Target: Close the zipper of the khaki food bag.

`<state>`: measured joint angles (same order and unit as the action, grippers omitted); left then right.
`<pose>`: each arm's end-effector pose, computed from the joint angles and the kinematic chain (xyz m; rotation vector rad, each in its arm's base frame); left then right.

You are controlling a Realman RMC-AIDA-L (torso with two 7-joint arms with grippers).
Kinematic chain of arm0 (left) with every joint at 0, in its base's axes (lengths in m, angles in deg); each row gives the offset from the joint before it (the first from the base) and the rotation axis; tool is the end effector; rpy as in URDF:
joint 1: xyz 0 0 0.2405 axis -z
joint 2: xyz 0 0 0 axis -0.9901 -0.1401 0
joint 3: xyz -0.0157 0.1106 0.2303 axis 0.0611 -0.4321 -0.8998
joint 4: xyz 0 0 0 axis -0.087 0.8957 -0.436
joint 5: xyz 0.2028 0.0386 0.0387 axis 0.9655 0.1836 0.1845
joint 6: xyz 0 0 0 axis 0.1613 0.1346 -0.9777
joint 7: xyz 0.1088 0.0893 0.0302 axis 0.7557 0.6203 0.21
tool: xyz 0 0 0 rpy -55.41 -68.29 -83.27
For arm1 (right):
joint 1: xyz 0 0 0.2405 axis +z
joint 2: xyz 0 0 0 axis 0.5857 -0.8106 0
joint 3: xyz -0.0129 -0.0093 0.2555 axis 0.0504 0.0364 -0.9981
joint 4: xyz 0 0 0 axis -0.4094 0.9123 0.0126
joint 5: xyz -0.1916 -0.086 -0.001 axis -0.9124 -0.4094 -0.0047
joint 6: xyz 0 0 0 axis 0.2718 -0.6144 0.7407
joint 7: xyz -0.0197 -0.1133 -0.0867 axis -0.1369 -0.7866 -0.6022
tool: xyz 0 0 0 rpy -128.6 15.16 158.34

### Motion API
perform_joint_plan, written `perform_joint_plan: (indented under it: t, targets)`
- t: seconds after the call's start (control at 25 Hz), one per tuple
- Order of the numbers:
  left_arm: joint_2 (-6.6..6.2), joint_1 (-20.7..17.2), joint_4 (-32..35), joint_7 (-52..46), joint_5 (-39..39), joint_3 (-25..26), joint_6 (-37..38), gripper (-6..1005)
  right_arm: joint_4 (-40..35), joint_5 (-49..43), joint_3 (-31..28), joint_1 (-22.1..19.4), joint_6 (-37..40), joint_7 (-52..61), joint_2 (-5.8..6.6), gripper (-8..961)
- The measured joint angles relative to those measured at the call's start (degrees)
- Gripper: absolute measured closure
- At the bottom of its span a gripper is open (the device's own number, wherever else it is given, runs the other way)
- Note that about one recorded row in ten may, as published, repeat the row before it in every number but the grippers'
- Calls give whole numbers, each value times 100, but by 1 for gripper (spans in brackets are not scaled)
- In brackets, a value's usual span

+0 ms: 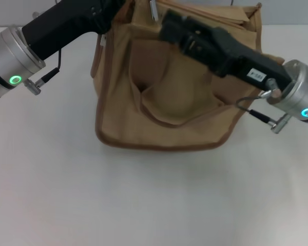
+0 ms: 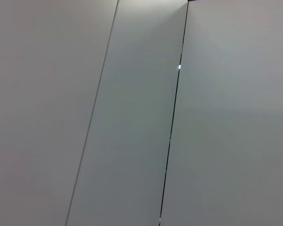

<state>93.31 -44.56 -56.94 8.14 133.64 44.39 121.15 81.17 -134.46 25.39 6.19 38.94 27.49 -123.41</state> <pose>-0.1847 0.3632 0.0168 -2.3067 -0.3428 -1.4663 0.1701 0.3265 -0.0298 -2.4627 0.6713 1.7317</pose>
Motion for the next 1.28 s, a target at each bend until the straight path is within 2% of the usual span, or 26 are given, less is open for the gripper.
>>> perform_joint_plan:
  t: [0.2,0.6,0.84,1.28]
  targets:
    - [0,19,-62,0,-6,-12,2,957,-38,4,-197,-69,-195,1,17,419]
    - [-1,36,-104,0,-7,-67,153,956,84,6,-145,262,-922,22,-1,418]
    - [-1,56,-158,44,-7,-67,178,955,206,-39,134,511,-1001,24,-6,418]
    - [0,60,-158,53,-25,-67,243,953,218,-5,90,522,-1103,31,-3,440]
